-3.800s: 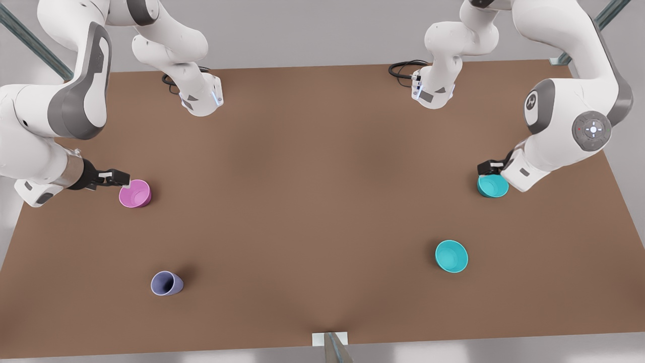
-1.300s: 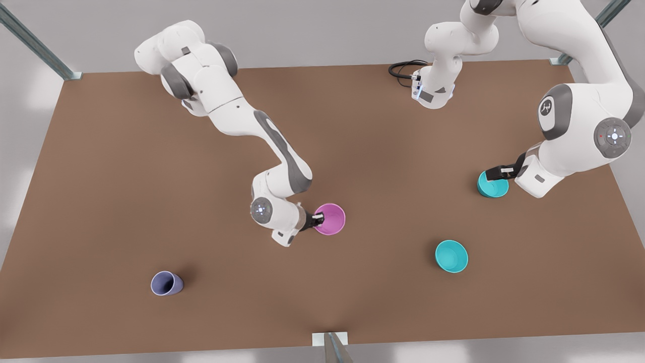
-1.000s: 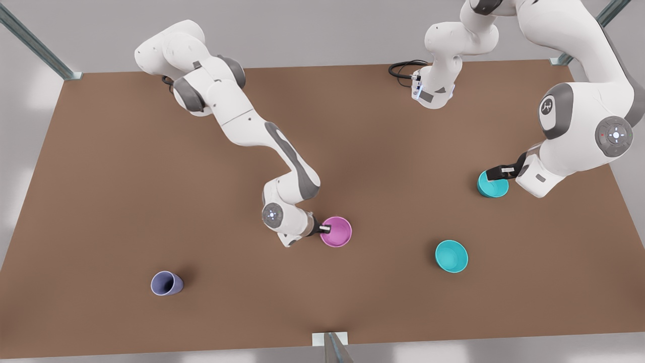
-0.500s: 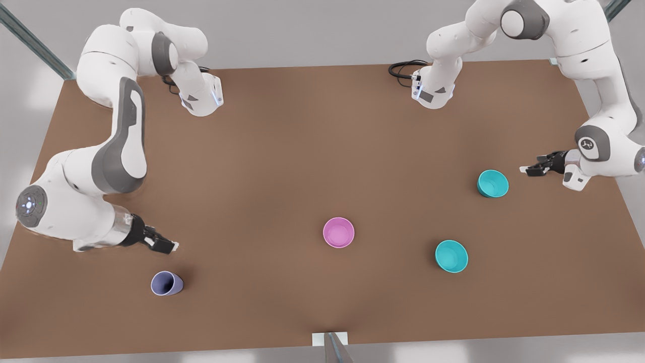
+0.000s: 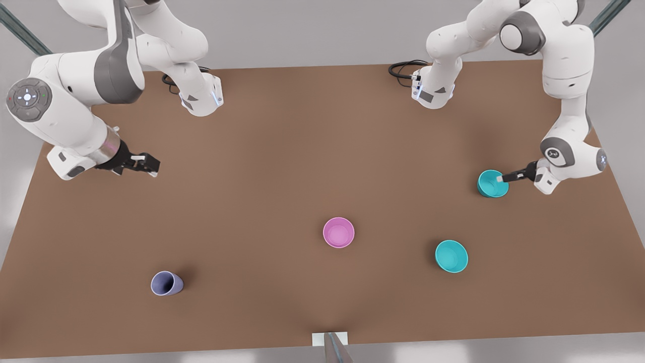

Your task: Stack the blue bowl on the pink bowl

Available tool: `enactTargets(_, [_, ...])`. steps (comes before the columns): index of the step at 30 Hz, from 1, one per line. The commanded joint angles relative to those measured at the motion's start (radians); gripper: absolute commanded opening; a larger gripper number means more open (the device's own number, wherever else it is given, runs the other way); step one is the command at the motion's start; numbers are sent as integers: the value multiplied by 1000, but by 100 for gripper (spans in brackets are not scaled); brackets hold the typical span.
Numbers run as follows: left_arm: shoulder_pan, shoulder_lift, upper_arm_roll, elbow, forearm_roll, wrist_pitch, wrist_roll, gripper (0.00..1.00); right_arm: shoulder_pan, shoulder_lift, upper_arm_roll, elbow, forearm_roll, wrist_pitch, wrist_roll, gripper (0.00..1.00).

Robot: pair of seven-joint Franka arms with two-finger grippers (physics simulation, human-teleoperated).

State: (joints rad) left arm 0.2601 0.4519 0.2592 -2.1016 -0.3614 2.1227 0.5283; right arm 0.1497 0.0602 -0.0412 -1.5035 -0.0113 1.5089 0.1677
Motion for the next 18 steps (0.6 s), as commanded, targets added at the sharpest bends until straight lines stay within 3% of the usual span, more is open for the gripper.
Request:
enactTargets(1, [-4,1,0,0,-30,29,312,85,-4,0,0,-1,-6,20,-260,100])
enactTargets(2, [-4,1,0,0,-33,29,312,67,-4,0,0,-1,-6,20,-260,100])
enactTargets(4, [-10,7,-1,0,-33,29,312,48,-4,0,0,-6,-6,20,-260,100])
enactTargets(7, [-18,10,-1,0,-33,29,312,37,-4,0,0,-11,-6,20,-258,100])
enactTargets(8, [-21,14,-1,0,-33,29,312,28,-4,0,0,-12,-6,20,-258,100])
enactTargets(10, [-21,10,-1,3,-34,28,312,21,-4,0,0,-12,-6,20,-258,100])
enactTargets(16, [-143,-130,0,21,-45,-82,78,21,-4,0,-2,-14,-6,20,-254,100])
enactTargets(18, [-320,-141,-5,193,-37,-264,-264,21,-4,0,-2,-14,-6,20,-254,100])
